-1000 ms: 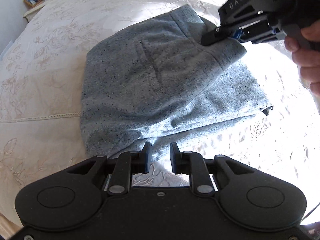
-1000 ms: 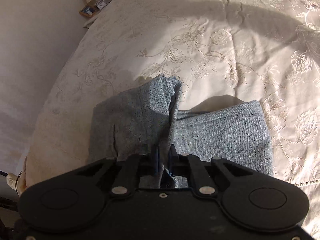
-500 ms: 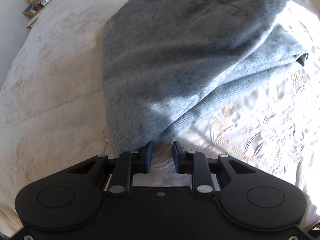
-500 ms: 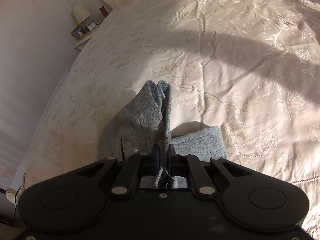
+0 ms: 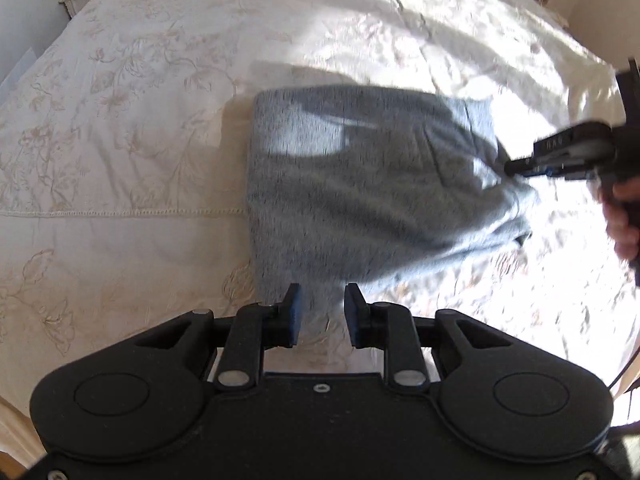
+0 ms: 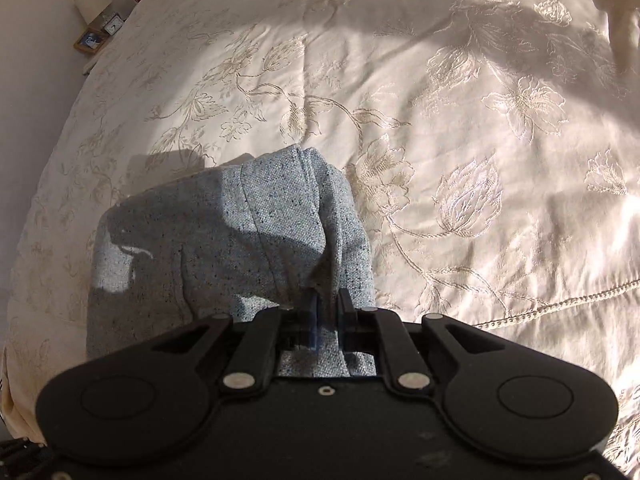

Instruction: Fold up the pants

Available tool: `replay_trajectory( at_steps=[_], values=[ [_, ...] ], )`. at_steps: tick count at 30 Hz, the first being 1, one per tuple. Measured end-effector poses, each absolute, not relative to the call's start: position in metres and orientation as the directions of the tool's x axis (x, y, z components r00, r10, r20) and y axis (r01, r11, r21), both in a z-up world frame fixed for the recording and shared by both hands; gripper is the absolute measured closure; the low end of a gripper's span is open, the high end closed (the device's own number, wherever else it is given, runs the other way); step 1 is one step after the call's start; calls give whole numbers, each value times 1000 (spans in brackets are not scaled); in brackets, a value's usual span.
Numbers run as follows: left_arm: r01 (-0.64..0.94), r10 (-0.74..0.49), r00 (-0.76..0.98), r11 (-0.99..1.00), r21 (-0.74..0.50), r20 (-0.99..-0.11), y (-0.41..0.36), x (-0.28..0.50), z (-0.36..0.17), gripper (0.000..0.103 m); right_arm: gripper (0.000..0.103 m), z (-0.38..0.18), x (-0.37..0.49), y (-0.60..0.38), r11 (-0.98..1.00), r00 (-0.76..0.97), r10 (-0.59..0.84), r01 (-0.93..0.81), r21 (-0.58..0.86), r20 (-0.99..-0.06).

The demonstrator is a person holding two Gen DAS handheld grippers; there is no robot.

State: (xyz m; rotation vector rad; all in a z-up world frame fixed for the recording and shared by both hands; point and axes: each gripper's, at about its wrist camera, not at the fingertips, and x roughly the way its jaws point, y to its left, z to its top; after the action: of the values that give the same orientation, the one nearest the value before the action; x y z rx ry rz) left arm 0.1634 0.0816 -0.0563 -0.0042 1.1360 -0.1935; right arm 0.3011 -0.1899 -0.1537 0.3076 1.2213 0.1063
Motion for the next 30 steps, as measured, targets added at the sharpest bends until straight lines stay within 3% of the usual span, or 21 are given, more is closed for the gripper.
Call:
replay_trajectory(
  at_steps=[5,11,17,26,30],
  values=[
    [130,-114,492,990,-57,-863,61,214,-46,64,87,-122,291,-191,969,462,199,40,245,-864],
    [108,-38,504,994,19,-863,35,285,-67,64,77,-102,307,-171,970,546,210,-14,242,-811],
    [90,-38,435,996,2,-899,32,322,-100,64,75,-121,334,-146,976,531,195,-24,215,-825],
    [36,-141,325,990,-137,-935,52,336,-154,59,74,-171,362,-127,985,439,166,-40,165,-883],
    [81,-113,338,993,-91,-934,45,335,-160,56,74,-185,368,-119,990,412,140,-53,129,-901]
  ],
)
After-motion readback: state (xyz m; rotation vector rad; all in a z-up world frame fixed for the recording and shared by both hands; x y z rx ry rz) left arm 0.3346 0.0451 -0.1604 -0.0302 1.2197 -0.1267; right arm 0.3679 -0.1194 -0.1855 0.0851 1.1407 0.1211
